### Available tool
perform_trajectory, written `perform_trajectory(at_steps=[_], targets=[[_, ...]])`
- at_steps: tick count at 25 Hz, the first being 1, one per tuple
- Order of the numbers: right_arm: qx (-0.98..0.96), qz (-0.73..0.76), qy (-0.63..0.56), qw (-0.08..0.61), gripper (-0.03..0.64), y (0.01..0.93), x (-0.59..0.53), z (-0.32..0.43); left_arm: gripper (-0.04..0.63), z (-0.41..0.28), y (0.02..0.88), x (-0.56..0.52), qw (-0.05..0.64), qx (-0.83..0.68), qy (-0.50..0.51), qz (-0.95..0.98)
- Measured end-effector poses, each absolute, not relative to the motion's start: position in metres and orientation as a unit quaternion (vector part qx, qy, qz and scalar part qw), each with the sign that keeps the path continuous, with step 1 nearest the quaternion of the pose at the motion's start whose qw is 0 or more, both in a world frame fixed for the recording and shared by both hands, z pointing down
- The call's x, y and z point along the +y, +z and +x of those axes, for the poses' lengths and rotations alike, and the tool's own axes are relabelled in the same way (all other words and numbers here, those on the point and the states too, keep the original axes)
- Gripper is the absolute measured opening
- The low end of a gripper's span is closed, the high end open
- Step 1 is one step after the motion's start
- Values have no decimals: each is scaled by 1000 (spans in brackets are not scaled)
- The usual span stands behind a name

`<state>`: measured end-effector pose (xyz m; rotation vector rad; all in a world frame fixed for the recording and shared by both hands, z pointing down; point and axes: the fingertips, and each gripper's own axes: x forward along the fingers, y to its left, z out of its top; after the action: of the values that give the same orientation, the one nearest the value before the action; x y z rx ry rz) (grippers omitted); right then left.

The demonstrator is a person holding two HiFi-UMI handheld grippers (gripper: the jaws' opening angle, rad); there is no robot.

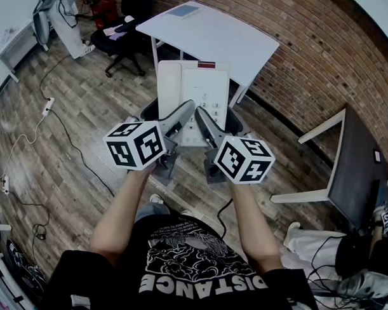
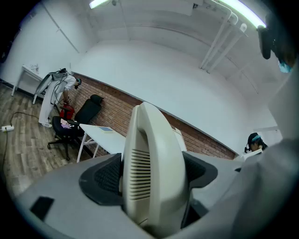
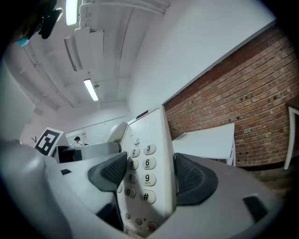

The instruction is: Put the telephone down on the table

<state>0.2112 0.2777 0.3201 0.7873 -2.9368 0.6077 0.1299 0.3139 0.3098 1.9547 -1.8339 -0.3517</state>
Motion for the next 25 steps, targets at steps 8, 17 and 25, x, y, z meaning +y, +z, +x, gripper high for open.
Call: perform_trajectory(at_steps=[8,17,25], targets=[[-946,251,203,27,321,326,275,206,394,124,316,312,227,-666,-128,699],[-945,252,208,30,321,334,253,173,393,91,324,289,230,-666,-127,698],[-940,265,211,35,321,343,190,113,393,30,334,225,239,-655,-127,705]])
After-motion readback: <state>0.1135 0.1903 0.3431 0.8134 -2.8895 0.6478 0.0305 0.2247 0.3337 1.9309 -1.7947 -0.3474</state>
